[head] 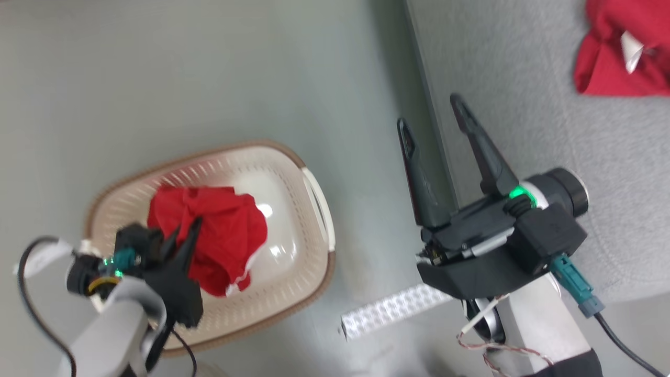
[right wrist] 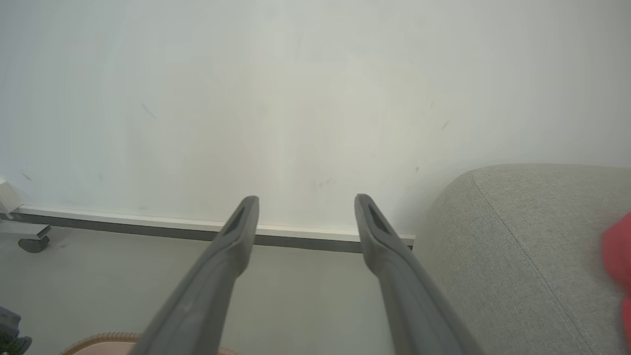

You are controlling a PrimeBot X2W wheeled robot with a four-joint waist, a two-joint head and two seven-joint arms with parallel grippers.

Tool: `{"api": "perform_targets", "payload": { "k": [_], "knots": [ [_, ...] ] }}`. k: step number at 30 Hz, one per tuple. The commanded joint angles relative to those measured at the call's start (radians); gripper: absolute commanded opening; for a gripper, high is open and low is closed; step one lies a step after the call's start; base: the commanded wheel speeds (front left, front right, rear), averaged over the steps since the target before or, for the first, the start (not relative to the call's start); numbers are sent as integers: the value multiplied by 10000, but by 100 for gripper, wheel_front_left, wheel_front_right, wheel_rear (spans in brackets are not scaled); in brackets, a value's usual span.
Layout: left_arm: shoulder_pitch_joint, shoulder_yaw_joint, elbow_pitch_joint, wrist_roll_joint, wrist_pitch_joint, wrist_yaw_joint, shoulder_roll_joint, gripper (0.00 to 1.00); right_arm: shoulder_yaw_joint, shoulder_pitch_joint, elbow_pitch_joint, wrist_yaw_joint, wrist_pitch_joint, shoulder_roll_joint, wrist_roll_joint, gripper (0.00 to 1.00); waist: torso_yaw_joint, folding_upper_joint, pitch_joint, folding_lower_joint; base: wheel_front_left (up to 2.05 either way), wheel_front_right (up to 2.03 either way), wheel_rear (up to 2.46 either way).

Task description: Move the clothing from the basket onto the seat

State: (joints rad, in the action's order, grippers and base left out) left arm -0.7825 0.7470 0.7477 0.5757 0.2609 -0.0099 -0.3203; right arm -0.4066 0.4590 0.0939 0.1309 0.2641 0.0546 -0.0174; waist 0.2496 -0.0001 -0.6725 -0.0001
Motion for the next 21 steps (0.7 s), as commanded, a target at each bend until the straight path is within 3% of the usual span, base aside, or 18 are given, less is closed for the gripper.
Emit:
{"api": "perform_targets", "payload": {
  "k": [1, 12, 21],
  "knots": [
    [651, -354, -353, -175, 46, 81, -9, 0, -35, -297, -119, -3, 15, 159, 105, 100, -745, 1, 1881, 1, 0, 0, 0],
    [3615, -2796, -2720, -1151, 47, 306, 218, 0, -68, -1694, -978, -3, 15, 632, -270, 100, -919, 1, 4531, 1, 0, 0, 0],
    [5347, -4256, -4761, -1991, 48, 450, 355, 0, -200, -2983, -1494, -3, 15, 840, -561, 100, -791, 1, 6038, 1, 0, 0, 0]
  ]
}}
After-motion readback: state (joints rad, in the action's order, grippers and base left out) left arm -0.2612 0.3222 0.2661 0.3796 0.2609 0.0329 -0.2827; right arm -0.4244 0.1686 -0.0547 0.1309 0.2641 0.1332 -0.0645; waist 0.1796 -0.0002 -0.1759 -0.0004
